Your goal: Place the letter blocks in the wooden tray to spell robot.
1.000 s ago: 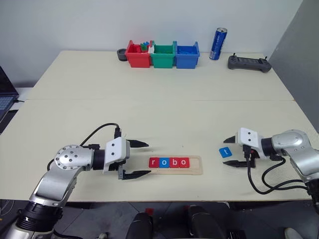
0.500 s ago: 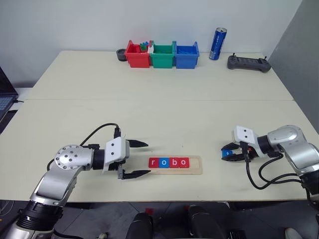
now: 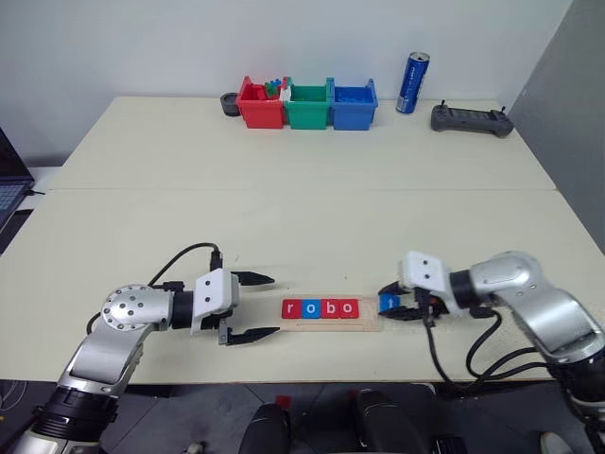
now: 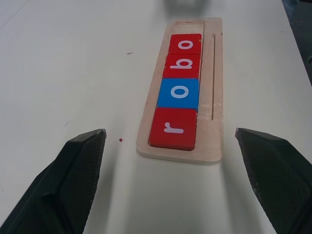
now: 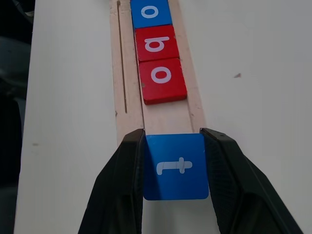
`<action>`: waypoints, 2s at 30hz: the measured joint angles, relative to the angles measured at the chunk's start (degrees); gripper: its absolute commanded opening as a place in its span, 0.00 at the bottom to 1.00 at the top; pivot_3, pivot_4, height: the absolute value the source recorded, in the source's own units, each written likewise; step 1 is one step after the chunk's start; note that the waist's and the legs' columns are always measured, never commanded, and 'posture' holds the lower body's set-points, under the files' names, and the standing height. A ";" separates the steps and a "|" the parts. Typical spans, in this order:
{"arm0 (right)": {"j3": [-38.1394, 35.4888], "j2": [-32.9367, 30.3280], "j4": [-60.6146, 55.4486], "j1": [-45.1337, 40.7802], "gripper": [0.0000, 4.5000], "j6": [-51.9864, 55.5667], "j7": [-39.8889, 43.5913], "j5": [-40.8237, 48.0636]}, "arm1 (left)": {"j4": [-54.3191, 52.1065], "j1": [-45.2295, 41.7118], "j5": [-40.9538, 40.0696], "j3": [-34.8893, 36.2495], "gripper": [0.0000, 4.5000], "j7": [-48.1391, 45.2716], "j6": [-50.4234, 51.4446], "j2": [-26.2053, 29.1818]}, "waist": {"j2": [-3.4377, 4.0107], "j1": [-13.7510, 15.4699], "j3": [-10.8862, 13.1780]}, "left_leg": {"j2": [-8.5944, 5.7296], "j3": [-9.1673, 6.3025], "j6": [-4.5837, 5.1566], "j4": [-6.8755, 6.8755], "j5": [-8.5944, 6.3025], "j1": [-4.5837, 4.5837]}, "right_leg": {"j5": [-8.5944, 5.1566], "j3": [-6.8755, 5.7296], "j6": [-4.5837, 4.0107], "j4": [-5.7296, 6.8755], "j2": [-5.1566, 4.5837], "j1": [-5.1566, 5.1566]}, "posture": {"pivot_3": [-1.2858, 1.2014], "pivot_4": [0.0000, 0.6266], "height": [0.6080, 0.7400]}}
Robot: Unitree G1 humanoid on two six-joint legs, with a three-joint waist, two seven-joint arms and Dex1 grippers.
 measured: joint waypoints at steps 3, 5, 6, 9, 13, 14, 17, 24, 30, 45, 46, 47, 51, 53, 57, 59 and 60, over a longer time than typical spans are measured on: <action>1.50 0.81 -0.96 -0.49 0.31 2.36 -1.24 -0.30 | -0.18 0.00 -0.02 0.00 1.00 0.03 0.25 0.02 | 0.00 -0.01 0.00 | 0.00 -0.01 0.00 0.00 0.00 0.00 | 0.00 -0.01 0.00 0.00 0.00 0.00 | 0.52 0.24 1.00; 2.49 1.14 -1.24 -1.01 0.31 3.08 -1.48 -0.30 | -0.72 0.01 -0.07 0.01 1.00 0.08 0.56 0.08 | 0.00 -0.02 0.00 | 0.00 -0.01 0.00 -0.01 0.00 0.01 | 0.00 -0.01 0.00 0.00 0.00 0.00 | 0.52 0.24 1.00; 2.88 1.26 -1.25 -1.14 0.31 3.36 -1.63 -0.32 | -0.98 0.01 -0.09 0.01 1.00 0.11 0.88 0.15 | 0.00 -0.03 0.00 | 0.00 -0.01 0.00 -0.01 0.00 0.01 | -0.01 -0.01 0.01 0.00 0.00 0.00 | 0.52 0.24 1.00; 3.77 1.93 -1.22 -1.37 0.31 3.69 -2.22 -0.32 | -2.41 0.06 -0.22 0.01 1.00 0.22 1.81 0.23 | 0.00 -0.06 0.00 | 0.00 -0.01 0.00 -0.01 0.00 0.00 | -0.01 -0.01 0.01 0.00 0.00 0.00 | 0.52 0.24 1.00; 4.61 3.08 -0.64 -3.45 0.31 3.90 -2.40 -0.33 | -4.04 0.05 -0.25 0.01 1.00 1.09 3.71 0.22 | 0.00 -0.09 0.00 | 0.02 -0.02 0.00 -0.01 0.00 0.01 | -0.01 -0.03 0.02 0.00 0.02 0.00 | 0.52 0.24 1.00; 4.92 3.28 -0.23 -3.75 0.31 3.91 -2.44 -0.33 | -4.32 0.03 -0.25 0.01 1.00 1.35 4.00 0.22 | 0.00 -0.10 0.00 | 0.02 -0.03 0.00 -0.01 0.00 0.01 | -0.01 -0.03 0.01 0.00 0.02 0.00 | 0.52 0.24 1.00; 5.44 3.70 1.05 -4.23 0.31 4.16 -2.53 -0.33 | -4.59 0.01 -0.25 0.01 1.00 1.41 4.33 0.22 | 0.00 -0.10 0.00 | 0.01 -0.02 0.00 -0.01 0.00 0.00 | 0.00 -0.03 0.00 -0.01 0.01 0.00 | 0.52 0.24 1.00; 5.57 4.30 1.73 -5.61 0.53 4.64 -2.61 -0.31 | -4.77 0.01 -0.23 0.01 1.00 1.44 4.90 0.20 | 0.00 -0.09 0.00 | 0.01 -0.03 0.00 -0.01 0.00 0.00 | 0.00 -0.03 0.00 -0.01 0.01 0.00 | 0.52 0.24 1.00; 5.51 5.43 2.10 -6.44 1.00 6.19 -3.01 0.29 | -3.86 -0.01 -0.14 0.01 1.00 1.37 3.79 0.04 | 0.00 -0.09 0.00 | 0.01 -0.03 0.00 -0.01 0.00 0.00 | 0.00 -0.04 0.00 -0.01 0.01 0.00 | 0.52 0.24 1.00; -0.75 -2.21 -6.50 0.90 0.20 5.45 -6.18 2.34 | -2.09 0.27 -0.12 0.15 1.00 1.15 1.95 0.19 | -0.01 -0.08 0.00 | 0.04 -0.03 0.00 -0.02 0.00 -0.04 | -0.02 -0.06 0.03 -0.02 0.01 -0.05 | 0.52 0.24 1.00; -0.75 -1.61 -6.64 0.90 0.13 5.31 -6.59 2.37 | -1.62 0.33 -0.09 0.15 1.00 1.07 1.20 0.19 | -0.01 -0.19 -0.01 | 0.05 -0.02 0.00 -0.02 0.00 -0.02 | -0.03 -0.06 0.05 -0.01 0.02 -0.05 | 0.52 0.24 1.00; -0.73 -0.67 -6.98 0.90 0.05 5.31 -7.32 2.47 | -0.72 0.51 -0.04 0.17 1.00 0.87 0.32 0.19 | -0.01 -0.28 -0.01 | 0.06 -0.02 0.00 -0.02 0.00 0.00 | -0.04 -0.05 0.06 0.01 0.04 -0.05 | 0.52 0.24 1.00; 0.77 1.21 -8.59 0.87 0.01 5.30 -8.64 2.54 | 2.22 2.02 0.27 0.22 1.00 0.06 -2.67 0.21 | -0.01 -0.17 0.00 | 0.04 -0.03 0.00 -0.01 0.00 -0.05 | -0.02 -0.05 0.02 -0.02 0.02 -0.04 | 0.52 0.24 1.00; 2.57 2.16 -8.43 0.87 0.01 5.41 -9.55 1.93 | 2.56 2.55 0.74 0.23 1.00 0.07 -3.72 0.20 | -0.01 -0.12 -0.01 | 0.03 -0.03 0.00 0.00 0.00 -0.07 | -0.01 -0.05 0.02 -0.03 0.01 -0.04 | 0.52 0.24 1.00; 4.64 3.01 -6.92 0.70 0.01 5.55 -10.47 0.69 | 2.60 2.82 1.02 0.23 1.00 0.09 -5.05 0.20 | -0.01 0.04 -0.01 | 0.01 -0.04 0.00 0.01 0.00 -0.07 | -0.01 -0.05 0.01 -0.03 -0.01 -0.04 | 0.52 0.24 1.00; 5.09 3.11 -5.93 0.49 0.01 5.54 -10.92 0.36 | 2.60 2.80 1.06 0.22 1.00 0.14 -5.03 0.20 | -0.01 0.01 -0.01 | 0.01 -0.04 0.00 0.01 0.00 -0.06 | -0.01 -0.05 0.02 -0.03 0.00 -0.04 | 0.52 0.24 1.00; 5.33 3.15 -5.67 0.38 0.01 5.52 -11.08 0.10 | 2.58 2.79 1.07 0.22 1.00 0.16 -4.92 0.20 | -0.01 -0.01 0.00 | 0.01 -0.04 0.00 0.00 0.00 -0.06 | -0.01 -0.05 0.02 -0.02 0.00 -0.04 | 0.52 0.24 1.00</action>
